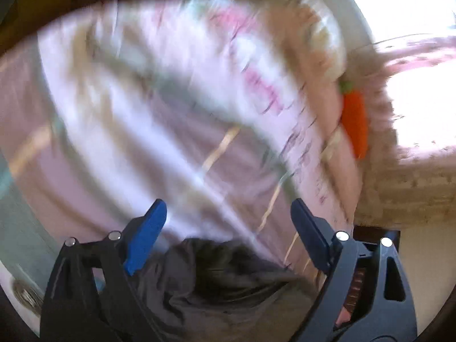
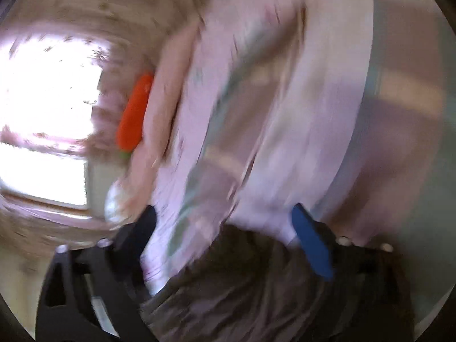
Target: Fold large clothes
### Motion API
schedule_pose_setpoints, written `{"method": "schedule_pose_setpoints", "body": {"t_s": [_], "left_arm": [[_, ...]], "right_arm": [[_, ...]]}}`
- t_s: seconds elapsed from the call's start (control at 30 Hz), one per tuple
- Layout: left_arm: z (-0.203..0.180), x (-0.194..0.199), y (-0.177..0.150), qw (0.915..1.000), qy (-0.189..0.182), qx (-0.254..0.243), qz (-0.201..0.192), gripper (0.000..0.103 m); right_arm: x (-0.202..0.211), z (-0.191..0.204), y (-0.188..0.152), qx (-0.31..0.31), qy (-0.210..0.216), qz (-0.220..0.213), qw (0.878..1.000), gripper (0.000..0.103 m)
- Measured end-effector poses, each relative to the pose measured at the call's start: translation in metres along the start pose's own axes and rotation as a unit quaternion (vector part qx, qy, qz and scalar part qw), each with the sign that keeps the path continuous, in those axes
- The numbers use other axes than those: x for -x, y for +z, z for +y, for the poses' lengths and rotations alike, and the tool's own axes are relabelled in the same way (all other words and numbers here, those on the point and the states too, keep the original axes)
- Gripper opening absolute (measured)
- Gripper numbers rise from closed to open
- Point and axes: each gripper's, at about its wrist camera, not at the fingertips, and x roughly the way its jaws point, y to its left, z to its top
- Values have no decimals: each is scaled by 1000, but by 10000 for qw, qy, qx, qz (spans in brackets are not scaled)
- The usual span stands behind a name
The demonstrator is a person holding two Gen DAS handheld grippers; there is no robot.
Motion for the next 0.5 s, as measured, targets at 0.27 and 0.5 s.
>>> {"method": "schedule_pose_setpoints", "body": {"t_s": [0.27, 0.5], "left_arm": [[-115, 2, -147, 9437, 818, -3057, 966, 64], [-146, -98, -247, 8807, 1511, -4275, 1369, 46]], "right_arm": [[-8, 111, -109, 3136, -739, 1307, 9376, 77], [-81, 158, -228, 4681, -1073, 1887, 8566, 71]]}}
